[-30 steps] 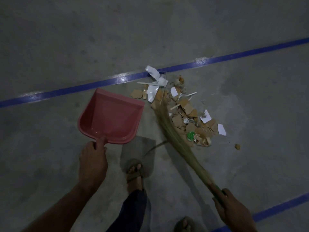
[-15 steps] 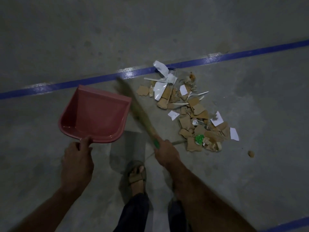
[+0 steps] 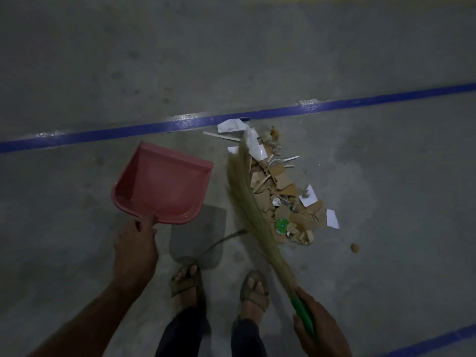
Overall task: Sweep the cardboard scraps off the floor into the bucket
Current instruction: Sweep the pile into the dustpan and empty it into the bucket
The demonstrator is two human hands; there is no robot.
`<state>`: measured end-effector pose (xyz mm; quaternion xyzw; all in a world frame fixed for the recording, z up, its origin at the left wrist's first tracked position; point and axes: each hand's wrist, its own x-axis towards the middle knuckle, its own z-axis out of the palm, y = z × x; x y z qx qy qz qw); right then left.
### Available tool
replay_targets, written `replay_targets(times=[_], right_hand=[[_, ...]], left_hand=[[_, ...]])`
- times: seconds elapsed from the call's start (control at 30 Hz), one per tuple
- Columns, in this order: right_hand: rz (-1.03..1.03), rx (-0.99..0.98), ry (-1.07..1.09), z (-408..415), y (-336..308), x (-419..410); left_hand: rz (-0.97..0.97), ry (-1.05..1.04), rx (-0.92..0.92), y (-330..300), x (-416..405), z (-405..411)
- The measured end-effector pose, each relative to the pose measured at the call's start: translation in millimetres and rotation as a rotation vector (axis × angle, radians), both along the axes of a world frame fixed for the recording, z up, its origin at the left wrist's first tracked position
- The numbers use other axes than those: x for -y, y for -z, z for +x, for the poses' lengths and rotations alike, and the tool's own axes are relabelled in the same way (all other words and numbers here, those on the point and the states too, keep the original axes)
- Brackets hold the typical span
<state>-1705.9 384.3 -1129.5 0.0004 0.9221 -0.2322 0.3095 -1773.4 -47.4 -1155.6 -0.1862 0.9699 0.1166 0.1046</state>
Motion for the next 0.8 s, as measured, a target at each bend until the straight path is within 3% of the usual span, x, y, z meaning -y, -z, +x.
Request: replay_targets(times=[0.27,0.4,0.5,0.6,0.8], right_hand=[[0.151,-0.199,-0.104,-221.1,56.5,110.5],[0.150,-0.104,-0.076,-302.7,107.8,128.1],[0.229,0.090,-0.027,-272.2,120.8,100.0],[0.223,0.056,0.080,-175.1,99.4,55.0],[0.112,0.111,-0.073,-34.0,36.9,39.2]], left_hand=[[-0.061,0.044,0.010,20.3,16.8,-17.0],[-0.098,0.070,0.041,32.3,27.8,-15.6],[-0.106,0.064,0.063,33.5,32.3,-10.8],[-0.091,0.045,0.068,26.9,31.6,-3.5],[-0.087,-0.009,0.081,11.6,19.3,28.4]])
